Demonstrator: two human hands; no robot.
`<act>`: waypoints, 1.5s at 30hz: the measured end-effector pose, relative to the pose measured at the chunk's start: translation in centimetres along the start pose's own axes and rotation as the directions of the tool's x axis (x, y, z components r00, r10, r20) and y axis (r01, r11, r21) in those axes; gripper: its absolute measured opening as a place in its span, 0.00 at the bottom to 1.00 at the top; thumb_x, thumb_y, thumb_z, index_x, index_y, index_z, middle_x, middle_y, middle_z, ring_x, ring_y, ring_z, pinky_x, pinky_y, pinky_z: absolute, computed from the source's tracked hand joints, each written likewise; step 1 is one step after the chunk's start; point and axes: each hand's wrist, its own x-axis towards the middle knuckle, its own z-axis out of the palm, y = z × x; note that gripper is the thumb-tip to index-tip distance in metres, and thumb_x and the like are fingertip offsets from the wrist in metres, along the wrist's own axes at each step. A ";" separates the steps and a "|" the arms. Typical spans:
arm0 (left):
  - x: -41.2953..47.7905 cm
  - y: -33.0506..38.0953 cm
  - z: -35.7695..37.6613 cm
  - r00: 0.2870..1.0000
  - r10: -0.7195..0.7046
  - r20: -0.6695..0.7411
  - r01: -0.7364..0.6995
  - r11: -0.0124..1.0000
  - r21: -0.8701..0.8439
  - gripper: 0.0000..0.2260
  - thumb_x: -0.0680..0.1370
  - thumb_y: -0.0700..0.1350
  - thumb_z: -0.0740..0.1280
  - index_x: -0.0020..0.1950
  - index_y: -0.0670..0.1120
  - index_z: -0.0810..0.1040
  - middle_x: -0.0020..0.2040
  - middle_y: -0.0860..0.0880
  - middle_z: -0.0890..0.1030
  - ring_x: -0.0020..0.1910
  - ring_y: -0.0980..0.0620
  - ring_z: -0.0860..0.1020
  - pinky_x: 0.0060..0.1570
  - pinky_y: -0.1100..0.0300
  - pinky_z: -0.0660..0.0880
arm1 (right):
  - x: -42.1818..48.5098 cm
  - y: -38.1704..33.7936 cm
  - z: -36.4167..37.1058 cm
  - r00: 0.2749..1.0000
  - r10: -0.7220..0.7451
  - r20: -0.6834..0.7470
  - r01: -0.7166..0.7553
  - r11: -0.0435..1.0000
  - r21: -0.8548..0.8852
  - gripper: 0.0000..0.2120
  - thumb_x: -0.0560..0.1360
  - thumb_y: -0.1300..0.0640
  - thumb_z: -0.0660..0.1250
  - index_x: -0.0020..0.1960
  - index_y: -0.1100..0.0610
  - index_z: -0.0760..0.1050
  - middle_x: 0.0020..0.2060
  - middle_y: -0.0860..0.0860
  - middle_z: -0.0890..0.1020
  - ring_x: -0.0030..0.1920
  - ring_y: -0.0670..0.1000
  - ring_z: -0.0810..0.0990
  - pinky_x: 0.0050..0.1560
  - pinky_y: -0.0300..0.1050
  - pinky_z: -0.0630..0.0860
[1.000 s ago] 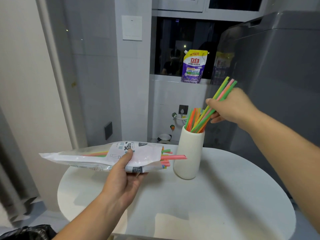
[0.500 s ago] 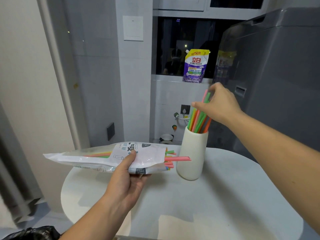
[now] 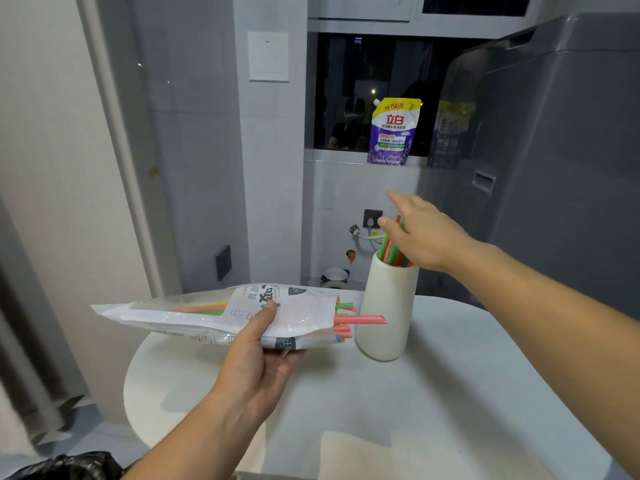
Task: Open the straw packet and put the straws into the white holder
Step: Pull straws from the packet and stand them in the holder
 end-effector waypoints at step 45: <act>-0.2 -0.6 -0.3 0.991 0.117 0.065 -0.131 0.953 0.273 0.15 0.79 0.40 0.70 0.66 0.43 0.79 0.57 0.44 0.87 0.48 0.49 0.87 0.39 0.52 0.84 | -11.2 -4.1 8.7 0.866 0.077 0.494 -0.454 -0.292 0.842 0.03 0.77 0.67 0.67 0.48 0.67 0.79 0.35 0.59 0.80 0.30 0.48 0.78 0.29 0.37 0.78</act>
